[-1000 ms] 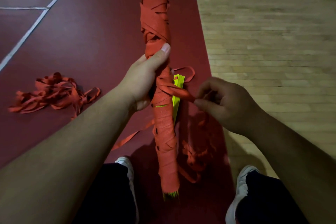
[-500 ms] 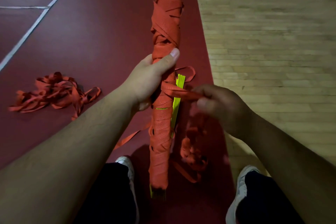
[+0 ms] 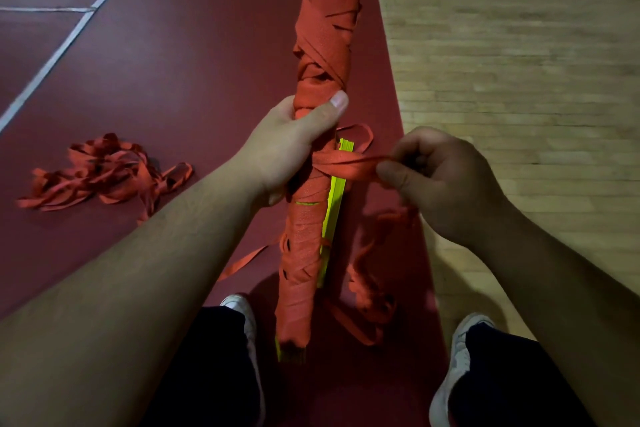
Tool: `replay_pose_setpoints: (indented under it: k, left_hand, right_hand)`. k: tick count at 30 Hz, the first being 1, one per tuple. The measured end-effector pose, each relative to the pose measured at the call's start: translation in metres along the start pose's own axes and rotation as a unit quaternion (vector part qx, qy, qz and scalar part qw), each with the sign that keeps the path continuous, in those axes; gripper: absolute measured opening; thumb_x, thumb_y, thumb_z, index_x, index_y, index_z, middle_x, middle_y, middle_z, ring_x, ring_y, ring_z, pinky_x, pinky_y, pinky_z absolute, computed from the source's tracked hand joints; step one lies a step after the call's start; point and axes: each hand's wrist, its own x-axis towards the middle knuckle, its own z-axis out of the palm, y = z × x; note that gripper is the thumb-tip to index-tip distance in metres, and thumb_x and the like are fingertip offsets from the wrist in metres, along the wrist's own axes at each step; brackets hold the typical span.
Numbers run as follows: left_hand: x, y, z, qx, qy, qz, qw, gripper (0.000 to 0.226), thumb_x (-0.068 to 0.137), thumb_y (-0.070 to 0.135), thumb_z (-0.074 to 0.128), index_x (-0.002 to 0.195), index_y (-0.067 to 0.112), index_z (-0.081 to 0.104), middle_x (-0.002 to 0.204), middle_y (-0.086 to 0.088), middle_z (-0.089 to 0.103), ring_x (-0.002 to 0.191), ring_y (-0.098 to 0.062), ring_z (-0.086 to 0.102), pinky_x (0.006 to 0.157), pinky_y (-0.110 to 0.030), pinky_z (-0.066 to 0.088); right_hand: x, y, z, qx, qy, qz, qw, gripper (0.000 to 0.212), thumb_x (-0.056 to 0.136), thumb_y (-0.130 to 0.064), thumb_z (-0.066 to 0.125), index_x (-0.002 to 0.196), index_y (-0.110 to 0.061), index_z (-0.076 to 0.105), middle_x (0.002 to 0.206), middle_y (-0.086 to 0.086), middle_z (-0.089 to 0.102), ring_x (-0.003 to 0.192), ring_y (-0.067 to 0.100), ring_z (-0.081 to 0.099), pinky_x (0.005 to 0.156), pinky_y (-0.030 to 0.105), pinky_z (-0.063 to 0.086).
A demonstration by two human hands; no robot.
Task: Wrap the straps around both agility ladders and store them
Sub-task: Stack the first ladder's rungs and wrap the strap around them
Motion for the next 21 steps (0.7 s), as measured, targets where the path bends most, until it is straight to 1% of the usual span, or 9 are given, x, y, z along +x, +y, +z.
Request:
replay_pose_setpoints:
  k: [2,3,6,9,12,15,16,18,21]
  left_hand:
    - [0.007,-0.006,-0.003,0.104,0.055,0.031,0.993,0.04,0.077,0.058,0.072,0.089,0.022,0.061,0.072,0.008,0.062,0.064,-0.011,0.058,0.063,-0.03,0.048]
    - [0.009,-0.007,-0.005,0.143,0.086,0.042,0.985,0.048,0.07,0.066,0.07,0.088,0.023,0.061,0.073,0.009,0.061,0.065,-0.012,0.056,0.066,-0.033,0.047]
    - [0.015,-0.006,-0.014,0.154,0.129,0.042,0.979,0.055,0.063,0.073,0.069,0.087,0.024,0.061,0.071,0.011,0.057,0.065,-0.014,0.054,0.068,-0.038,0.046]
    - [0.016,-0.007,-0.019,0.138,0.124,0.028,0.982,0.054,0.062,0.071,0.071,0.085,0.024,0.06,0.068,0.009,0.059,0.066,-0.017,0.058,0.071,-0.043,0.051]
    - [0.013,-0.011,-0.013,0.117,0.1,0.015,0.988,0.053,0.063,0.068,0.074,0.087,0.022,0.062,0.07,0.003,0.063,0.067,-0.02,0.061,0.076,-0.05,0.055]
    - [0.009,-0.005,-0.008,0.075,0.081,0.026,0.994,0.045,0.068,0.062,0.076,0.083,0.022,0.061,0.071,-0.001,0.06,0.067,-0.021,0.056,0.069,-0.047,0.05]
    - [0.009,-0.002,-0.009,0.048,0.081,0.034,0.995,0.04,0.072,0.056,0.076,0.082,0.022,0.06,0.07,-0.003,0.059,0.065,-0.02,0.055,0.066,-0.042,0.047]
    - [0.01,0.008,-0.011,-0.018,0.091,0.041,0.995,0.032,0.08,0.046,0.074,0.086,0.019,0.059,0.067,-0.004,0.057,0.06,-0.02,0.053,0.061,-0.034,0.046]
    - [0.01,0.016,-0.011,-0.076,0.104,0.037,0.991,0.023,0.09,0.037,0.07,0.092,0.016,0.06,0.067,-0.003,0.057,0.058,-0.016,0.054,0.059,-0.03,0.046]
  right_hand:
    - [0.001,0.0,-0.007,-0.182,-0.008,-0.032,0.983,0.016,0.085,-0.043,0.073,0.08,-0.036,0.06,0.067,-0.009,0.065,0.062,0.009,0.062,0.06,0.031,0.048]
    - [0.002,0.001,-0.01,-0.236,-0.031,-0.02,0.971,0.016,0.087,-0.045,0.07,0.08,-0.035,0.061,0.066,-0.009,0.063,0.062,0.007,0.06,0.06,0.031,0.046]
    - [0.004,0.003,-0.015,-0.212,-0.095,0.033,0.972,0.026,0.095,-0.042,0.057,0.081,-0.025,0.07,0.064,-0.006,0.061,0.064,0.009,0.055,0.06,0.027,0.038]
    - [0.005,0.005,-0.016,-0.153,-0.142,0.076,0.975,0.018,0.096,-0.027,0.062,0.081,-0.025,0.072,0.061,-0.012,0.059,0.056,0.0,0.053,0.056,0.021,0.036]
    - [0.006,0.009,-0.011,-0.249,-0.224,0.089,0.938,0.015,0.087,-0.029,0.075,0.076,-0.033,0.065,0.064,-0.013,0.061,0.061,-0.002,0.057,0.058,0.019,0.04]
    - [0.004,0.014,-0.001,-0.326,-0.251,0.105,0.905,0.02,0.089,-0.038,0.071,0.077,-0.03,0.058,0.074,-0.011,0.056,0.07,0.007,0.055,0.066,0.029,0.041]
    - [0.002,0.014,0.001,-0.315,-0.259,0.111,0.906,0.023,0.093,-0.04,0.067,0.076,-0.028,0.058,0.073,-0.009,0.057,0.067,0.007,0.054,0.066,0.03,0.04]
    - [-0.001,0.007,0.002,-0.214,-0.256,0.125,0.934,0.032,0.095,-0.047,0.061,0.074,-0.024,0.061,0.067,-0.005,0.061,0.06,0.009,0.055,0.064,0.03,0.044]
    - [-0.003,-0.008,0.004,-0.008,-0.179,0.105,0.978,0.036,0.087,-0.053,0.053,0.075,-0.022,0.065,0.055,-0.003,0.058,0.053,0.01,0.051,0.056,0.023,0.042]
